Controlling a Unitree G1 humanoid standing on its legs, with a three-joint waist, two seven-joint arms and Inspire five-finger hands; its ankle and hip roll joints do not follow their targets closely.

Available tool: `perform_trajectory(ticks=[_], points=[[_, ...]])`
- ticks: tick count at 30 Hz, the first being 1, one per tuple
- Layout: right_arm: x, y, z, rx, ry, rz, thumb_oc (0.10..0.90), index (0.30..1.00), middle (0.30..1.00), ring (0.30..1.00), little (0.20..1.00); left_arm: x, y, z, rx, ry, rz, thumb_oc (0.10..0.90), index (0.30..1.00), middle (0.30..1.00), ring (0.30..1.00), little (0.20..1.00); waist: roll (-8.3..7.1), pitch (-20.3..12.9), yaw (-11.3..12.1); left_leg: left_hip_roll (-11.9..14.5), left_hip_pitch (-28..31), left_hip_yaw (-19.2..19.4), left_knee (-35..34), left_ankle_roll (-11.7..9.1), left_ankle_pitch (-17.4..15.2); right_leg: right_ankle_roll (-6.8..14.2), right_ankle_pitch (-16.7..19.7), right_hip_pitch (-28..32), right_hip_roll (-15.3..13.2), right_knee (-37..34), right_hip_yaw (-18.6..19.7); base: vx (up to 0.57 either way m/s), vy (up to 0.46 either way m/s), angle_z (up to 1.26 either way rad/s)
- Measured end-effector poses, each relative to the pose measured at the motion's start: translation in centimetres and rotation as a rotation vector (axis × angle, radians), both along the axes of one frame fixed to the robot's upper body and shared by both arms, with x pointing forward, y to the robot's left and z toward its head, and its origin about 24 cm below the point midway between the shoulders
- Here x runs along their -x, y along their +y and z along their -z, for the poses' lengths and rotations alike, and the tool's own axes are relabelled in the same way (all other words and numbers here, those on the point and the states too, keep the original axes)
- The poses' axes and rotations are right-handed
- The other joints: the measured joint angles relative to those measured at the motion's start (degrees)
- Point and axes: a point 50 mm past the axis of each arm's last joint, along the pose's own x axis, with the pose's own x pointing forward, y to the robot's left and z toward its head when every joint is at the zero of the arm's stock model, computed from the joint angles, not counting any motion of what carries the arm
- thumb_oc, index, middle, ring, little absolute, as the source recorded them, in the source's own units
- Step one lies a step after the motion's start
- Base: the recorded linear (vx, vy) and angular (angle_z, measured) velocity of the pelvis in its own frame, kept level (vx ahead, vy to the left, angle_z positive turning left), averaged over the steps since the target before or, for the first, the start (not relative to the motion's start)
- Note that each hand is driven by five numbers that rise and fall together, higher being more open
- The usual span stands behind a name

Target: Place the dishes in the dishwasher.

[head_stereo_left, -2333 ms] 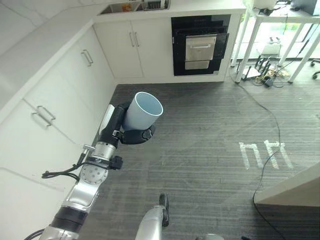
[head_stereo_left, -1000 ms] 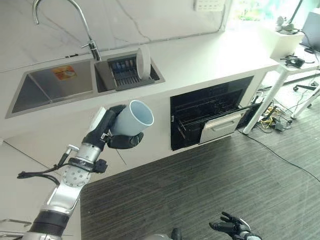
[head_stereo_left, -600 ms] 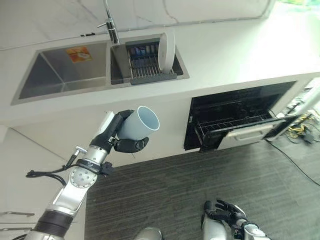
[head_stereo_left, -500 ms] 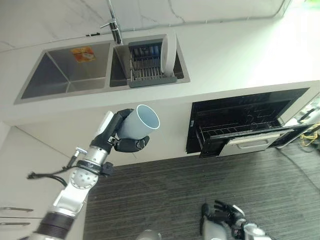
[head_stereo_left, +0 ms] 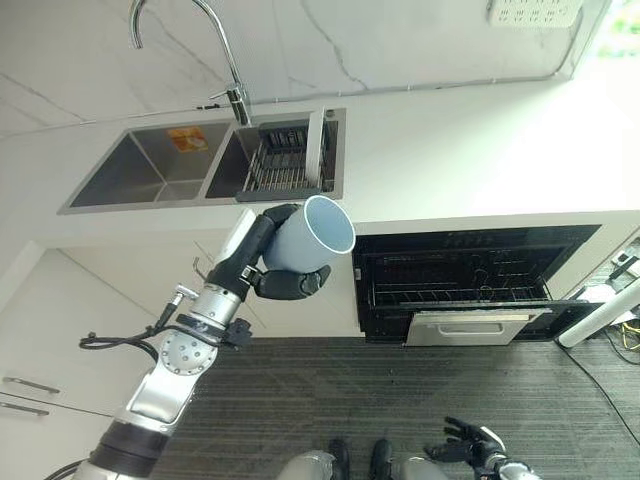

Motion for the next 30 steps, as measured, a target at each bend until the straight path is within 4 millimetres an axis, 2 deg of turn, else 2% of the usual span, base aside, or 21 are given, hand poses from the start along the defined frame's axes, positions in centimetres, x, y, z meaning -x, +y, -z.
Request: perform_trajectory(ticks=[1, 2, 5, 6, 8, 10, 12, 14, 15, 17, 19, 20, 21, 22, 24, 25, 26, 27, 28, 29, 30], points=[[-0.6, 0.1, -0.2, 0.004, -0.013, -0.018, 0.8, 0.9, 0.9, 0.9, 0.9, 0.0, 0.8, -0.2, -0.01, -0.011, -0.023, 0.4, 0.3, 0.3, 0.3, 0.3, 0.28, -0.3, 0.2, 2.2, -1.1, -1.6, 2.2, -0.6, -0.2, -6.7, -1.1, -2.4, -0.6, 6.4, 1.3, 0.05, 0.144, -0.35], [-0.7, -0.5, -0.4, 0.018, -0.006, -0.013, 0.8, 0.9, 0.9, 0.9, 0.9, 0.0, 0.7, 0.3, -0.002, 0.004, -0.027, 0.4, 0.3, 0.3, 0.3, 0.3, 1.33, -0.9, -0.6, 2.4, -1.3, -3.5, 1.8, -0.4, 0.4, -6.4, -1.3, -3.2, -0.1, 7.1, 1.7, 0.09, 0.139, -0.43], [-0.7, -0.8, -0.4, 0.028, 0.013, -0.024, 0.8, 0.9, 0.9, 0.9, 0.9, -0.1, 0.9, 0.2, -0.002, -0.005, -0.028, 0.4, 0.3, 0.3, 0.3, 0.3, 1.32, -0.9, -0.2, 1.5, -0.9, -4.1, 0.7, 0.3, 1.0, -5.5, -0.5, -2.8, 0.3, 5.8, 2.8, 0.1, 0.056, -0.17], [-0.6, -0.8, -0.3, 0.025, 0.026, -0.037, 0.8, 0.9, 0.9, 0.9, 0.9, 0.0, 1.0, 0.2, -0.008, -0.01, -0.029, 0.4, 0.3, 0.3, 0.3, 0.3, 1.15, -1.0, 0.3, 1.4, 0.4, -4.4, 0.3, 1.7, 1.8, -5.1, -0.3, -2.0, 0.9, 5.2, 3.6, 0.09, -0.098, -0.17], [-0.3, -0.6, -0.1, 0.017, 0.049, -0.036, 0.8, 0.9, 0.9, 0.9, 0.9, -0.3, 1.3, -0.2, -0.02, -0.035, -0.037, 0.4, 0.3, 0.3, 0.3, 0.3, 0.92, -0.9, -0.2, 2.3, 1.9, -5.4, 0.7, 3.4, 1.6, -1.7, 0.9, -0.4, 0.7, 6.7, 2.7, 0.05, -0.213, -0.07], [-0.3, -0.9, -0.2, 0.001, 0.048, 0.006, 0.8, 0.9, 0.9, 0.9, 0.9, -0.7, 1.4, -0.8, -0.028, -0.057, -0.038, 0.4, 0.3, 0.3, 0.3, 0.3, 1.26, -0.9, -0.1, 2.5, 3.0, -6.6, 0.2, 4.4, 1.1, -0.1, -1.3, -1.6, -2.8, 10.8, 1.5, 0.03, -0.294, 0.19], [-0.3, -0.8, -0.2, -0.002, 0.051, 0.011, 0.8, 0.9, 0.9, 0.9, 0.9, -0.8, 1.5, -1.5, -0.032, -0.092, -0.04, 0.4, 0.3, 0.3, 0.3, 0.3, 1.14, -0.9, 0.4, 2.2, 3.1, -7.5, 0.0, 3.6, 1.1, 1.8, -0.6, -1.2, -8.4, 8.6, 3.3, 0.03, -0.394, 0.26], [0.2, -0.6, 0.2, -0.01, 0.076, 0.023, 0.8, 0.9, 0.9, 0.9, 0.9, -1.2, 1.5, -1.7, -0.046, -0.1, -0.042, 0.4, 0.3, 0.3, 0.3, 0.3, 0.46, -1.0, 0.0, 0.9, 3.1, -9.9, 0.0, 3.0, 1.4, 3.1, 0.2, -0.5, -12.7, 7.0, 9.6, 0.03, -0.46, 0.57], [0.2, -0.3, 0.3, -0.02, 0.068, 0.034, 0.8, 0.9, 0.9, 0.9, 0.9, -1.3, 1.6, -1.9, -0.062, -0.106, -0.04, 0.4, 0.3, 0.3, 0.3, 0.3, -0.48, -1.0, 0.1, 0.0, 3.1, -10.9, 0.0, 2.5, 1.4, 5.0, 0.6, -0.8, -14.9, 7.4, 13.6, -0.02, -0.484, 0.66], [0.2, 0.2, 0.4, -0.028, 0.063, 0.025, 0.8, 0.9, 0.9, 0.9, 0.9, -1.3, 2.2, -2.3, -0.101, -0.108, -0.048, 0.4, 0.3, 0.3, 0.3, 0.3, -2.31, -1.3, 0.6, -0.5, 2.5, -11.4, 0.3, 1.7, 1.4, 6.8, 1.5, -1.6, -16.6, 7.5, 17.5, -0.05, -0.445, 0.36], [0.2, 1.2, 0.6, -0.053, 0.067, -0.004, 0.8, 0.9, 0.9, 0.9, 0.9, -1.2, 2.7, -2.7, -0.132, -0.11, -0.059, 0.4, 0.3, 0.3, 0.3, 0.3, -4.59, -2.0, 1.7, -0.3, 0.8, -11.5, 1.3, 0.7, 1.0, 6.5, 2.7, -2.0, -16.5, 4.6, 16.7, -0.04, -0.629, 0.11], [0.0, 1.6, 0.6, -0.076, 0.06, -0.02, 0.8, 0.9, 0.9, 0.9, 0.9, -1.2, 2.9, -2.5, -0.126, -0.105, -0.078, 0.4, 0.3, 0.3, 0.3, 0.3, -4.54, -1.7, 1.6, 1.2, -0.1, -11.9, 3.0, -0.5, 1.0, 7.7, 3.0, -2.3, -16.3, 5.2, 15.5, 0.01, -0.593, -0.04], [-0.1, 1.7, 0.5, -0.069, 0.053, -0.04, 0.8, 0.9, 0.9, 0.9, 0.9, -0.7, 3.1, -1.9, -0.123, -0.073, -0.095, 0.4, 0.3, 0.3, 0.3, 0.3, -3.48, -1.9, 1.9, 4.1, -0.5, -12.5, 3.8, -2.2, 0.5, 7.2, 2.6, -2.5, -14.5, 5.8, 12.9, 0.0, -0.564, -0.19], [-0.2, 1.7, 0.4, -0.078, 0.049, -0.06, 0.8, 0.9, 0.9, 0.9, 0.9, -0.3, 3.2, -1.6, -0.127, -0.059, -0.1, 0.4, 0.3, 0.3, 0.3, 0.3, -3.4, -2.0, 2.0, 6.4, -0.4, -12.7, 3.5, -3.8, 0.7, 7.1, 2.6, -3.2, -13.4, 7.0, 10.3, -0.01, -0.355, -0.34], [-0.4, 1.9, 0.3, -0.092, 0.037, -0.077, 0.8, 0.9, 0.9, 0.9, 0.9, -0.1, 3.0, -1.4, -0.118, -0.046, -0.103, 0.4, 0.3, 0.3, 0.3, 0.3, -3.4, -2.0, 1.9, 9.7, 0.9, -13.2, 0.3, -6.6, 2.6, 5.1, 1.5, -4.0, -10.5, 8.7, 7.9, -0.03, -0.38, -0.13], [-0.3, 1.5, 0.3, -0.088, 0.035, -0.073, 0.8, 0.9, 0.9, 0.9, 0.9, -0.1, 2.7, -1.0, -0.087, -0.032, -0.104, 0.4, 0.3, 0.3, 0.3, 0.3, -2.84, -2.2, 1.2, 11.8, 1.3, -14.0, -1.9, -7.2, 5.2, 2.4, 0.3, -4.7, -8.3, 11.1, 6.0, -0.04, -0.46, 0.22], [0.1, 1.4, 0.3, -0.101, 0.026, -0.05, 0.8, 0.9, 0.9, 0.9, 0.9, -0.1, 2.3, -0.9, -0.062, -0.03, -0.103, 0.4, 0.3, 0.3, 0.3, 0.3, -2.99, -2.4, 0.7, 12.1, 1.3, -13.9, -3.1, -8.3, 6.4, 0.2, -1.7, -5.5, -7.8, 12.3, 6.3, -0.02, -0.213, 0.18], [0.1, 1.0, 0.2, -0.089, 0.013, -0.014, 0.8, 0.9, 0.9, 0.9, 0.9, 0.2, 1.9, -0.9, -0.052, -0.028, -0.09, 0.4, 0.3, 0.3, 0.3, 0.3, -2.67, -2.2, 0.8, 13.5, 0.9, -12.9, -3.4, -7.7, 8.8, -0.7, -2.8, -6.6, -6.3, 13.6, 5.9, -0.05, -0.199, 0.3], [0.2, 0.8, 0.2, -0.087, 0.013, 0.012, 0.8, 0.9, 0.9, 0.9, 0.9, 0.2, 1.6, -1.0, -0.062, -0.023, -0.064, 0.4, 0.3, 0.3, 0.3, 0.3, -2.96, -2.3, 0.2, 14.5, 0.1, -10.1, -3.1, -5.1, 10.7, -2.3, -3.0, -7.0, -6.6, 14.4, 4.6, -0.04, -0.084, 0.17], [0.3, 0.4, 0.2, -0.074, 0.016, 0.033, 0.8, 0.9, 0.9, 0.9, 0.9, 0.1, 1.6, -1.1, -0.07, -0.023, -0.056, 0.4, 0.3, 0.3, 0.3, 0.3, -2.76, -2.4, -0.1, 14.4, 0.5, -8.2, -1.7, -5.7, 10.0, -3.8, -2.7, -6.8, -6.4, 13.9, 3.4, -0.05, -0.031, 0.41], [0.5, -1.0, -0.1, -0.032, 0.005, 0.054, 0.8, 0.9, 0.9, 0.9, 0.9, -0.5, 1.2, -2.4, -0.075, -0.066, -0.036, 0.4, 0.3, 0.3, 0.3, 0.3, -1.06, -2.4, -1.0, 13.5, 2.3, -5.2, -1.9, -5.8, 9.1, -5.1, -2.9, -6.8, -5.8, 13.6, 2.4, -0.01, 0.096, 0.45]])
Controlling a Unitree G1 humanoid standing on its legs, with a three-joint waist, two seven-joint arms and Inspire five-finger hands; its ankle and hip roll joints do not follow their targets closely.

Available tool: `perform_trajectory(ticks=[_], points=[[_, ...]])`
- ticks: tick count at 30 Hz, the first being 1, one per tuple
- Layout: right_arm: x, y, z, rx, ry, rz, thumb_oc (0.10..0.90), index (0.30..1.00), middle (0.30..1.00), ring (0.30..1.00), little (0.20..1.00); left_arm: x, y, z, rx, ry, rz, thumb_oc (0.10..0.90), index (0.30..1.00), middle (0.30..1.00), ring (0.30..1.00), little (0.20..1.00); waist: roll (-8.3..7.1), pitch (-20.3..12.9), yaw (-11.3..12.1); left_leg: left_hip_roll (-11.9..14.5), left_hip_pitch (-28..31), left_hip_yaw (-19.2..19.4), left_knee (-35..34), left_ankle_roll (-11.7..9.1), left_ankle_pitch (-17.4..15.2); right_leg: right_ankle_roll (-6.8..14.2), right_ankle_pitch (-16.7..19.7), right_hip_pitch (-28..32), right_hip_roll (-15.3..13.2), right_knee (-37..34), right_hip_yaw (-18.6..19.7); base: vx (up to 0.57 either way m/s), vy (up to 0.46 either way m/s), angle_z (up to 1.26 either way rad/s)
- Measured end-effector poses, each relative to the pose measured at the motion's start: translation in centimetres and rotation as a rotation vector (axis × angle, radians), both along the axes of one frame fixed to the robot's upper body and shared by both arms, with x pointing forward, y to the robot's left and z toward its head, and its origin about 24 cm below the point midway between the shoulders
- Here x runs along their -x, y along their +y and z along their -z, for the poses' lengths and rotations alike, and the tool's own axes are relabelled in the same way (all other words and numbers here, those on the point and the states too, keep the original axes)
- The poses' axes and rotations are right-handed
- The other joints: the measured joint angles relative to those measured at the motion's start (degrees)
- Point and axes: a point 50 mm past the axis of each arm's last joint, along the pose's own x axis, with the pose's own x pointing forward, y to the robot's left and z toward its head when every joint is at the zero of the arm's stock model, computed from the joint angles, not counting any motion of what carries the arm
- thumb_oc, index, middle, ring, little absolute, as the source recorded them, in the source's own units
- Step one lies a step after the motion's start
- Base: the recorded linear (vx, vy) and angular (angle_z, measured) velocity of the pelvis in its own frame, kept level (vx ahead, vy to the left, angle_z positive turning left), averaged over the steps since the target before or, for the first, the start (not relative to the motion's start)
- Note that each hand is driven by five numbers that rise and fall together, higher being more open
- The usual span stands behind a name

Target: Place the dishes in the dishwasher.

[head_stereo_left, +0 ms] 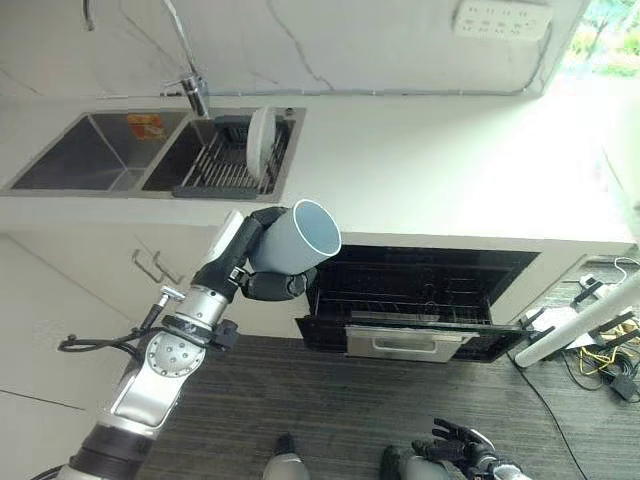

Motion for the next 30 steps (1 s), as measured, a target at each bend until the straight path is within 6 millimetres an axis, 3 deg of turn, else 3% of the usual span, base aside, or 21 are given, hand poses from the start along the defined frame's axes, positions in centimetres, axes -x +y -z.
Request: perform_trajectory(ticks=[2, 3, 4, 6, 8, 9, 10, 14, 20, 24, 28, 29, 30], points=[[-0.2, -1.1, -0.3, 0.04, 0.0, 0.059, 0.8, 0.9, 0.9, 0.9, 0.9, -0.9, -0.3, -2.7, -0.019, -0.089, 0.029, 0.4, 0.3, 0.3, 0.3, 0.3, 1.13, -0.1, -1.6, -1.9, 1.9, 1.6, 0.1, -0.3, -4.8, 0.8, 0.6, 0.4, 0.2, -1.2, -0.8, 0.07, 0.194, 0.35], [-0.2, -1.0, -0.3, 0.037, 0.002, 0.062, 0.8, 0.9, 0.9, 0.9, 0.9, -0.9, -0.1, -2.9, -0.034, -0.096, 0.029, 0.4, 0.3, 0.3, 0.3, 0.3, 1.31, -0.1, -2.3, -1.9, 2.5, 0.8, 0.0, -0.6, -5.0, 0.9, 0.7, 0.8, 0.3, -1.3, -0.6, 0.13, 0.203, -0.15], [0.2, -0.9, -0.1, 0.031, 0.016, 0.064, 0.8, 0.9, 0.9, 0.9, 0.9, -1.0, -0.4, -2.2, -0.036, -0.073, 0.043, 0.4, 0.3, 0.3, 0.3, 0.3, 2.08, -0.4, -2.3, -1.9, 3.3, -0.3, 0.0, 0.0, -5.8, 1.4, 1.0, 1.3, 0.4, -1.6, -0.1, 0.12, 0.156, -0.23], [0.2, -0.7, 0.0, 0.032, 0.015, 0.047, 0.8, 0.9, 0.9, 0.9, 0.9, -1.0, -1.3, -1.0, -0.043, -0.027, 0.078, 0.4, 0.3, 0.3, 0.3, 0.3, 2.45, -0.7, -2.3, -2.7, 4.1, 1.1, -0.2, 0.1, -6.9, 1.2, 0.8, 1.0, -1.2, -1.0, -0.1, 0.07, 0.081, -0.21], [-0.6, 0.2, -0.4, 0.021, -0.033, -0.015, 0.8, 0.9, 0.9, 0.9, 0.9, -0.7, -1.8, 0.6, 0.004, 0.024, 0.079, 0.4, 0.3, 0.3, 0.3, 0.3, 1.32, -0.9, -2.0, -6.0, 3.9, 2.5, -0.6, 1.8, -8.0, 3.9, 2.2, -0.3, -4.1, -1.2, 2.0, 0.02, 0.019, -0.1], [-0.8, 0.9, -0.5, -0.003, -0.054, -0.034, 0.8, 0.9, 0.9, 0.9, 0.9, -0.6, -1.7, 1.1, 0.011, 0.047, 0.071, 0.4, 0.3, 0.3, 0.3, 0.3, 1.06, -1.1, -2.2, -6.5, 3.9, 3.0, -0.7, 2.3, -8.2, 4.5, 2.7, -0.3, -4.4, -2.1, 2.5, 0.0, -0.015, -0.16], [-0.8, 2.7, -0.6, -0.077, -0.09, -0.064, 0.8, 0.9, 0.9, 0.9, 0.9, -0.4, -1.5, 2.2, 0.038, 0.086, 0.041, 0.4, 0.3, 0.3, 0.3, 0.3, 0.3, -1.8, -2.2, -6.9, 3.9, 3.8, -0.5, 3.2, -8.3, 5.0, 3.5, -0.1, -4.9, -3.1, 2.8, -0.01, -0.018, -0.14], [-0.9, 4.1, -1.0, -0.142, -0.119, -0.06, 0.8, 0.9, 0.9, 0.9, 0.9, -0.7, -0.5, 3.7, 0.08, 0.142, -0.039, 0.4, 0.3, 0.3, 0.3, 0.3, -1.09, -2.5, -2.7, -7.2, 4.0, 5.0, 0.4, 4.0, -9.1, 5.4, 5.8, 0.4, -4.8, -4.6, 3.9, -0.02, -0.001, -0.13], [-2.5, 5.9, -3.8, -0.241, -0.237, -0.151, 0.8, 0.9, 0.9, 0.9, 0.9, -0.5, 0.9, 6.3, 0.135, 0.205, -0.168, 0.4, 0.3, 0.3, 0.3, 0.3, -3.0, -2.5, -6.9, -6.9, 5.1, 8.0, -0.1, 4.2, -9.6, 5.8, 8.0, -0.3, -2.9, -6.9, 7.3, -0.02, 0.012, -0.38], [-3.3, 5.4, -6.7, -0.279, -0.328, -0.26, 0.8, 0.9, 0.9, 0.9, 0.9, -0.7, 1.3, 8.1, 0.159, 0.244, -0.23, 0.4, 0.3, 0.3, 0.3, 0.3, -5.13, -2.4, -10.3, -6.9, 7.3, 11.4, 0.1, 4.1, -11.1, 7.3, 9.5, 0.3, -1.5, -9.9, 11.4, -0.02, 0.034, -0.56], [-3.3, 4.0, -10.2, -0.341, -0.43, -0.319, 0.8, 0.9, 0.9, 0.9, 0.9, -0.5, 2.0, 9.0, 0.164, 0.252, -0.27, 0.4, 0.3, 0.3, 0.3, 0.3, -6.32, -2.3, -13.4, -7.2, 8.5, 15.5, -0.4, 4.9, -11.4, 8.1, 11.5, 0.5, -1.6, -14.0, 12.9, -0.01, 0.048, -0.64], [-3.4, 3.9, -11.6, -0.381, -0.481, -0.352, 0.8, 0.9, 0.9, 0.9, 0.9, -0.3, 2.4, 9.3, 0.171, 0.246, -0.289, 0.4, 0.3, 0.3, 0.3, 0.3, -6.7, -2.0, -13.4, -7.3, 9.3, 16.4, -0.3, 5.5, -11.7, 8.3, 13.5, 0.5, -1.9, -14.6, 15.2, -0.02, 0.045, -0.66], [-3.5, 4.0, -12.1, -0.418, -0.51, -0.36, 0.8, 0.9, 0.9, 0.9, 0.9, -0.3, 2.4, 9.5, 0.17, 0.25, -0.292, 0.4, 0.3, 0.3, 0.3, 0.3, -6.79, -2.0, -13.9, -7.3, 9.4, 17.2, -0.4, 5.8, -12.1, 8.3, 13.5, 0.6, -2.1, -15.2, 15.0, -0.02, 0.067, -0.61]])
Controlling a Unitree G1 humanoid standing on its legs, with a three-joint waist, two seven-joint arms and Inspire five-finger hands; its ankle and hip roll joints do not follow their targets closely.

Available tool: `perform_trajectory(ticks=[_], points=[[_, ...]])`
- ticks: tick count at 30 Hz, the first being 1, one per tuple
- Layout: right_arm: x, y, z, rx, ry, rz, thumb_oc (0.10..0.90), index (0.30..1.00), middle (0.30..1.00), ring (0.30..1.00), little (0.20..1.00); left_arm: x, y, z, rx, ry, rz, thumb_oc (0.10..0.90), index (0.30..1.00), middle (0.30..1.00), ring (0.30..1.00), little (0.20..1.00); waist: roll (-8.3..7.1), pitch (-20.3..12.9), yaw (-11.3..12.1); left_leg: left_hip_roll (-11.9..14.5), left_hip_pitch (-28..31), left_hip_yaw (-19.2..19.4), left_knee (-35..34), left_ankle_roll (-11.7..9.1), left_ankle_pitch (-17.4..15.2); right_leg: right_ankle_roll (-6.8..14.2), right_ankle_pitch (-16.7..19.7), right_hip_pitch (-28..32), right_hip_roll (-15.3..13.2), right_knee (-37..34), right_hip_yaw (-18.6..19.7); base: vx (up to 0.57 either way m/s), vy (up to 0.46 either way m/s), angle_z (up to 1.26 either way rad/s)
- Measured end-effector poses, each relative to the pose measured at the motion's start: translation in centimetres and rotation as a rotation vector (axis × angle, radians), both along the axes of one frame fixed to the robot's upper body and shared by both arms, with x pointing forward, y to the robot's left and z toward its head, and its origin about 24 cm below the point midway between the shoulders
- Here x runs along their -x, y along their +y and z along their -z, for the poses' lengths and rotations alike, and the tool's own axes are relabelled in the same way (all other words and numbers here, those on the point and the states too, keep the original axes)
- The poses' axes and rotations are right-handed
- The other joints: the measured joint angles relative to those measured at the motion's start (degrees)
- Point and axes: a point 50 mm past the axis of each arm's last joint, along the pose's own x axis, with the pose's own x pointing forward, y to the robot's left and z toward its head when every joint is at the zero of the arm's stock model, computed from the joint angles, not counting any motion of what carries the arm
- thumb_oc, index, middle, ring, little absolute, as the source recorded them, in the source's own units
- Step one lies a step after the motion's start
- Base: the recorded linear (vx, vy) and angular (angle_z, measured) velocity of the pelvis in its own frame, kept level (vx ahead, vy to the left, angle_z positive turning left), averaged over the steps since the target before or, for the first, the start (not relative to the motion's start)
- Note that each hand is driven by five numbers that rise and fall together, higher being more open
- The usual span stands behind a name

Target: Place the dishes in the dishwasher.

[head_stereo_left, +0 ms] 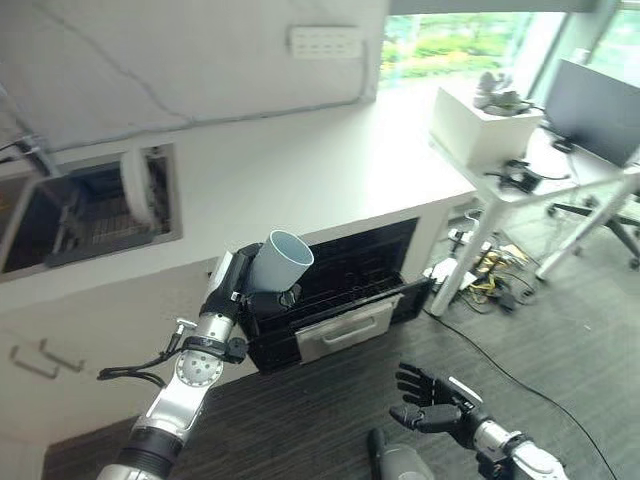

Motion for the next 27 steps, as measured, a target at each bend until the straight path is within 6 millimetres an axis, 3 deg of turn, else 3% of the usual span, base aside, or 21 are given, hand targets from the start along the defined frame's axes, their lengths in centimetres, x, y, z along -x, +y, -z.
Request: perform_trajectory(ticks=[1, 4, 11, 13, 15, 21, 27], points=[[-0.2, 0.3, -0.4, -0.039, -0.013, -0.03, 0.8, 0.9, 0.9, 0.9, 0.9, 0.0, -0.1, -0.1, 0.007, -0.012, 0.006, 0.4, 0.3, 0.3, 0.3, 0.3, -0.08, 0.0, -0.7, -0.5, 0.2, 0.7, 0.3, 0.1, -0.1, 0.1, 0.4, 0.1, 0.0, -0.7, 0.2, -0.01, 0.068, -0.33], [-1.7, 1.9, -3.8, -0.176, -0.166, -0.209, 0.8, 0.9, 0.9, 0.9, 0.9, 0.2, -1.8, -0.3, 0.107, -0.104, 0.01, 0.4, 0.3, 0.3, 0.3, 0.3, 2.18, 1.3, 0.1, -1.4, 1.3, 1.1, -0.4, 0.5, -0.3, 0.8, 1.3, 0.8, -1.0, -0.8, 1.4, 0.01, 0.021, -0.04], [-4.6, 3.2, -8.7, -0.221, -0.451, -0.236, 0.8, 0.9, 0.9, 0.9, 0.9, 0.7, -3.3, -2.1, 0.192, -0.221, 0.015, 0.4, 0.3, 0.3, 0.3, 0.3, 3.36, 1.6, 2.6, -1.4, 0.3, -1.1, -0.6, 0.0, -0.3, 0.6, 1.2, 0.8, -1.4, 0.4, -0.2, 0.02, -0.007, 0.16], [-5.9, 3.9, -11.0, -0.224, -0.605, -0.176, 0.8, 0.9, 0.9, 0.9, 0.9, 1.4, -4.4, -3.7, 0.239, -0.306, 0.045, 0.4, 0.3, 0.3, 0.3, 0.3, 4.02, 1.7, 5.7, -1.2, -0.7, -3.8, -0.5, 0.0, 0.2, -0.4, 0.2, 0.8, -1.8, 1.9, -2.9, 0.04, -0.041, 0.59], [-6.8, 4.7, -12.0, -0.23, -0.657, -0.136, 0.8, 0.9, 0.9, 0.9, 0.9, 2.5, -5.2, -5.1, 0.247, -0.368, 0.088, 0.4, 0.3, 0.3, 0.3, 0.3, 4.23, 1.7, 8.9, -1.2, -1.5, -6.4, -0.2, -0.1, 0.6, -0.9, -1.0, 1.0, -2.2, 3.2, -5.2, 0.04, -0.055, 0.63], [-7.3, 5.8, -12.1, -0.251, -0.654, -0.078, 0.8, 0.9, 0.9, 0.9, 0.9, 3.0, -5.4, -5.8, 0.235, -0.4, 0.108, 0.4, 0.3, 0.3, 0.3, 0.3, 4.43, 1.6, 13.2, -1.6, -3.1, -11.0, 0.0, -0.4, 1.0, -1.0, -3.9, 1.2, -3.7, 6.4, -9.7, 0.03, -0.036, 0.47], [-7.4, 6.0, -12.0, -0.25, -0.644, -0.032, 0.8, 0.9, 0.9, 0.9, 0.9, 3.2, -5.2, -5.1, 0.236, -0.38, 0.078, 0.4, 0.3, 0.3, 0.3, 0.3, 4.44, 1.6, 13.9, -1.8, -4.4, -14.4, 0.3, -0.8, 1.3, -1.2, -5.3, 1.7, -4.1, 7.6, -12.9, 0.02, -0.031, 0.25]])
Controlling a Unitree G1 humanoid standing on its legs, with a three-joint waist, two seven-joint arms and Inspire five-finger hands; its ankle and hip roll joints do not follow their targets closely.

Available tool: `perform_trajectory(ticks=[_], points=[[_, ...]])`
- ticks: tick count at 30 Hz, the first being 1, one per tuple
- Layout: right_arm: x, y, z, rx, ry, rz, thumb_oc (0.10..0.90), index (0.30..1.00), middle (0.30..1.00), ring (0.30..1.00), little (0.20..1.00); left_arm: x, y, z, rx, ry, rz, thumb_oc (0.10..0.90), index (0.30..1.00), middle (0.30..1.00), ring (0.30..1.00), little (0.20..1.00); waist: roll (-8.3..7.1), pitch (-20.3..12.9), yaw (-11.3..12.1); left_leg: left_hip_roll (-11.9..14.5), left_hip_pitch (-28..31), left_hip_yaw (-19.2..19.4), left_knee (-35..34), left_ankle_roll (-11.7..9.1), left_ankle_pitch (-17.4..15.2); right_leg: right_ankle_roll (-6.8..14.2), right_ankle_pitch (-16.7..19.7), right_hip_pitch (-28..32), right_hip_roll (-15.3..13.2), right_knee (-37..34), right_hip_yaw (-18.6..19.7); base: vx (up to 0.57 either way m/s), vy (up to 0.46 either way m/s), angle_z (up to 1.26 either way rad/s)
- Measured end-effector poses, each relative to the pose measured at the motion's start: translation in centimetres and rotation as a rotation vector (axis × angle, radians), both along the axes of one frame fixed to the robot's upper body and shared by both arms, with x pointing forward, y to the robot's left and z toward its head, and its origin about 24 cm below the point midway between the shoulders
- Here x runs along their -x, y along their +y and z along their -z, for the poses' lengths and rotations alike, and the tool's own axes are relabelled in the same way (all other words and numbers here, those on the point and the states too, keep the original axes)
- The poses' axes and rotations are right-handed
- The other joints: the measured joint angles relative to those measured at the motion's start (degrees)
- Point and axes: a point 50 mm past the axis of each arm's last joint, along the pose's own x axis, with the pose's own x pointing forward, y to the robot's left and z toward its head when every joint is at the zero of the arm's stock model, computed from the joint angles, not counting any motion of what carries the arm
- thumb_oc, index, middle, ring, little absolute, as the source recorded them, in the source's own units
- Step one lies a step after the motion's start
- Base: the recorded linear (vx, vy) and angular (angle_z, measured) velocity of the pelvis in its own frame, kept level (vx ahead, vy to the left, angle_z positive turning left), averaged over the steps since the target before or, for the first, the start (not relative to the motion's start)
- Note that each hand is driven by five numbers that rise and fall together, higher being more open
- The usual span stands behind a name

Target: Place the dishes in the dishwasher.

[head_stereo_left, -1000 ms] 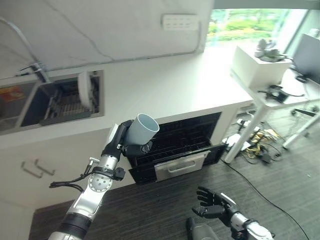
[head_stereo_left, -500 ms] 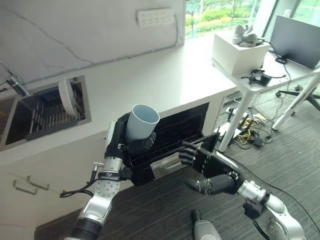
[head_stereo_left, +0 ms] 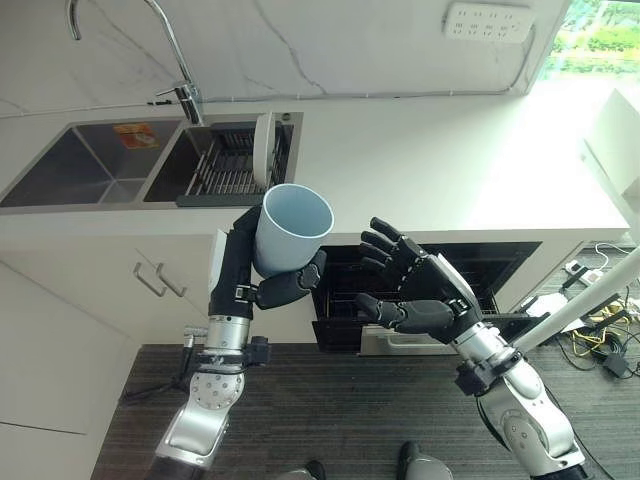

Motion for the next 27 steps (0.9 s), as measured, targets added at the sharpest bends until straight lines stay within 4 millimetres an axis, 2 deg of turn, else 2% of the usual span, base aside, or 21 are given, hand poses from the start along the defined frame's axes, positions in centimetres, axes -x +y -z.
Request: perform_trajectory(ticks=[3, 8, 11, 14, 27], points=[[0.1, 0.5, 0.0, -0.006, -0.01, -0.009, 0.8, 0.9, 0.9, 0.9, 0.9, 0.2, -0.1, 0.3, 0.019, 0.004, -0.018, 0.4, 0.3, 0.3, 0.3, 0.3, 0.0, 0.0, 0.9, 0.0, 0.0, -0.6, 0.0, -0.1, 0.1, 0.1, -0.6, 0.0, 0.0, 0.7, -0.2, 0.02, -0.025, 0.11], [-0.2, 1.8, -0.7, -0.025, -0.044, -0.065, 0.8, 0.9, 0.9, 0.9, 0.9, 0.2, -1.3, 1.2, 0.043, 0.034, -0.011, 0.4, 0.3, 0.3, 0.3, 0.3, -0.02, 0.0, 1.1, 0.0, -0.1, -1.6, 0.3, -0.3, 0.2, -0.2, -1.6, 0.2, -0.5, 2.3, -1.1, 0.03, -0.014, 0.12], [-0.4, 2.0, -1.2, -0.061, -0.053, -0.084, 0.8, 0.9, 0.9, 0.9, 0.9, -0.7, -2.1, 3.2, 0.02, 0.112, -0.003, 0.4, 0.3, 0.3, 0.3, 0.3, -0.03, 0.0, 1.0, 0.0, -0.3, -2.0, 0.4, -0.4, 0.3, -0.2, -1.7, 0.3, -0.6, 2.7, -1.2, 0.01, -0.017, 0.03], [-0.4, 2.0, -1.0, -0.078, -0.04, -0.078, 0.8, 0.9, 0.9, 0.9, 0.9, -0.6, -2.3, 4.1, 0.014, 0.158, -0.004, 0.4, 0.3, 0.3, 0.3, 0.3, -0.04, 0.0, 0.8, 0.1, -0.4, -2.0, 0.4, -0.5, 0.4, -0.4, -1.8, 0.2, -0.5, 2.8, -1.2, 0.0, 0.0, 0.0], [-0.4, 2.3, -1.0, -0.111, -0.029, -0.026, 0.8, 0.9, 0.9, 0.9, 0.9, -0.3, -2.5, 4.3, 0.0, 0.138, -0.038, 0.4, 0.3, 0.3, 0.3, 0.3, -0.21, 0.0, 1.0, 0.1, -0.3, -2.1, 0.7, -0.6, 0.4, -0.5, -2.1, 0.2, -0.5, 3.4, -1.2, 0.0, -0.001, 0.0]])
